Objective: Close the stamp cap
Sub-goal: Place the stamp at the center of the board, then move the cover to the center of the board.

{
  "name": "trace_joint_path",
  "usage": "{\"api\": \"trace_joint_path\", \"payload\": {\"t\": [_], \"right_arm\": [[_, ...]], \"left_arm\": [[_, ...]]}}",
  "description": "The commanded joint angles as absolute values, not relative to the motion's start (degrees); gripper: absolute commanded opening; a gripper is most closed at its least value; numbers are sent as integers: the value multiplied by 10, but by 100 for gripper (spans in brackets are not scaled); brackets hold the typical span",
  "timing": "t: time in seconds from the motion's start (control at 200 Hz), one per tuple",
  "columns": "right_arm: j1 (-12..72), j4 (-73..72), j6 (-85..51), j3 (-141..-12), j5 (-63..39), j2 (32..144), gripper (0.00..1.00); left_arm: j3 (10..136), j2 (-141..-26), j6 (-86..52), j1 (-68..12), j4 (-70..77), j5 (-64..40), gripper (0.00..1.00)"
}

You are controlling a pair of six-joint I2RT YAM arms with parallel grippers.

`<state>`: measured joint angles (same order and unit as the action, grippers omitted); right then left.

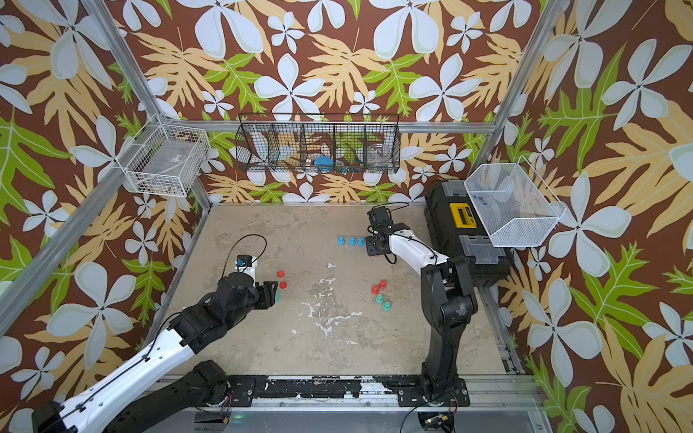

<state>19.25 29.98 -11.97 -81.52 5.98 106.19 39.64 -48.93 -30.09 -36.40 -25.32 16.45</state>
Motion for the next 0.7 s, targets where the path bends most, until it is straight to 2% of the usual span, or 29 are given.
{"api": "trace_joint_path", "payload": {"t": [0.0, 0.095, 0.34, 0.696], "right_arm": [[209, 300, -130, -779, 64, 1006, 52], [227, 292, -136, -725, 66, 942, 52], [254, 267, -154, -586, 54, 808, 52], [256, 269, -164, -488, 39, 706, 52]], "left_arm": [[406, -528, -329, -344, -221, 113, 65], [414, -582, -337, -314, -193, 72, 64], [452, -734, -345, -279, -129, 66, 63], [514, -891, -355, -258, -94, 68, 61]]}}
